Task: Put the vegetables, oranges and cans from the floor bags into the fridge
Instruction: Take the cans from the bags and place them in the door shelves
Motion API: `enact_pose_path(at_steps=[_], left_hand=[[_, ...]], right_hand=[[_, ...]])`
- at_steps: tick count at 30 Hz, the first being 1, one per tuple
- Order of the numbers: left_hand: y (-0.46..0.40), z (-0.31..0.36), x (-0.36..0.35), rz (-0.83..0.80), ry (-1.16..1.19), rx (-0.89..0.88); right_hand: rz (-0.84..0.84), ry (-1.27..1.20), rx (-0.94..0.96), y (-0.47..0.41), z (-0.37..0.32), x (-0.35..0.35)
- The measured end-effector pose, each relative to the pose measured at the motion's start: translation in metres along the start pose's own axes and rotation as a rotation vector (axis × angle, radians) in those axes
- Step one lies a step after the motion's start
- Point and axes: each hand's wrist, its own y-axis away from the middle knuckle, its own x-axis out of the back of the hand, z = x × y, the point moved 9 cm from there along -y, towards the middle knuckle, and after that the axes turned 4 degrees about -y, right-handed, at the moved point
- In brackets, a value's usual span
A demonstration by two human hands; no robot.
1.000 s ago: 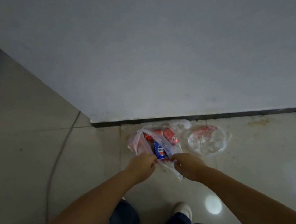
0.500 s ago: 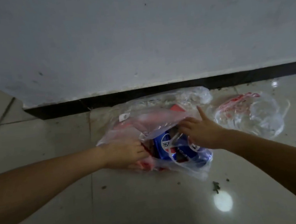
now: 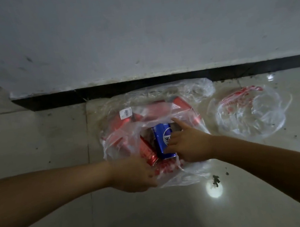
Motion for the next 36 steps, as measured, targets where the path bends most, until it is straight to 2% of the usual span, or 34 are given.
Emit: enact_pose_path(at_steps=[2, 4, 5, 6, 8, 9, 11, 14, 17, 20, 22, 24, 25, 28, 29, 31, 33, 36], left_hand=[[0.012, 0.017, -0.020, -0.060, 0.032, -0.009], [0.029, 0.025, -0.039, -0.081, 0.087, 0.067], [0.038, 0.017, -0.053, -0.141, 0.088, 0.155], [0.043, 0.013, -0.058, -0.122, 0.029, 0.181], [0.055, -0.007, -0.067, -0.093, -0.049, 0.215], [0.059, -0.019, -0.071, -0.138, -0.079, 0.209], [0.070, -0.051, -0.062, -0.092, 0.035, 0.348], [0.086, -0.095, -0.039, 0.190, 0.232, 0.703], [0.108, -0.116, -0.039, 0.347, 0.533, 1.045], [0.122, -0.133, -0.031, 0.527, 0.709, 1.208], [0.112, -0.135, -0.016, 0.535, 0.639, 1.233], [0.080, -0.125, 0.002, 0.470, 0.590, 1.134], [0.062, -0.121, 0.005, 0.372, 0.539, 1.082], [0.022, -0.127, 0.001, -0.009, 0.176, 0.934], [0.013, -0.135, -0.001, -0.063, 0.100, 0.889], [0.007, -0.155, -0.003, -0.072, 0.052, 0.881], [0.007, -0.175, 0.001, 0.005, 0.127, 0.957], [0.004, -0.193, 0.003, 0.065, 0.256, 1.011]], right_hand=[[-0.119, -0.110, -0.149, 0.018, 0.012, -0.004], [-0.420, -0.246, -0.360, 0.053, 0.022, -0.034], [-0.526, -0.225, -0.361, 0.071, 0.025, -0.049], [-0.594, -0.173, -0.424, 0.089, 0.038, -0.056], [-0.625, -0.133, -0.614, 0.120, 0.068, -0.062], [-0.586, -0.172, -0.699, 0.132, 0.083, -0.062], [-0.534, -0.305, -0.821, 0.143, 0.101, -0.066], [-0.392, -0.518, -0.934, 0.127, 0.112, -0.061], [-0.182, -0.661, -1.004, 0.095, 0.130, -0.045], [0.034, -0.837, -1.034, 0.075, 0.142, -0.032], [0.118, -0.881, -0.985, 0.069, 0.146, -0.023], [0.168, -0.865, -0.883, 0.062, 0.138, -0.015], [0.155, -0.836, -0.822, 0.058, 0.131, -0.016], [-0.054, -0.601, -0.713, 0.043, 0.110, -0.046], [-0.073, -0.513, -0.699, 0.040, 0.111, -0.051], [0.079, -0.505, -0.743, 0.036, 0.126, -0.034], [0.229, -0.589, -0.861, 0.042, 0.153, -0.018], [0.140, -0.555, -1.014, 0.046, 0.180, -0.027]])
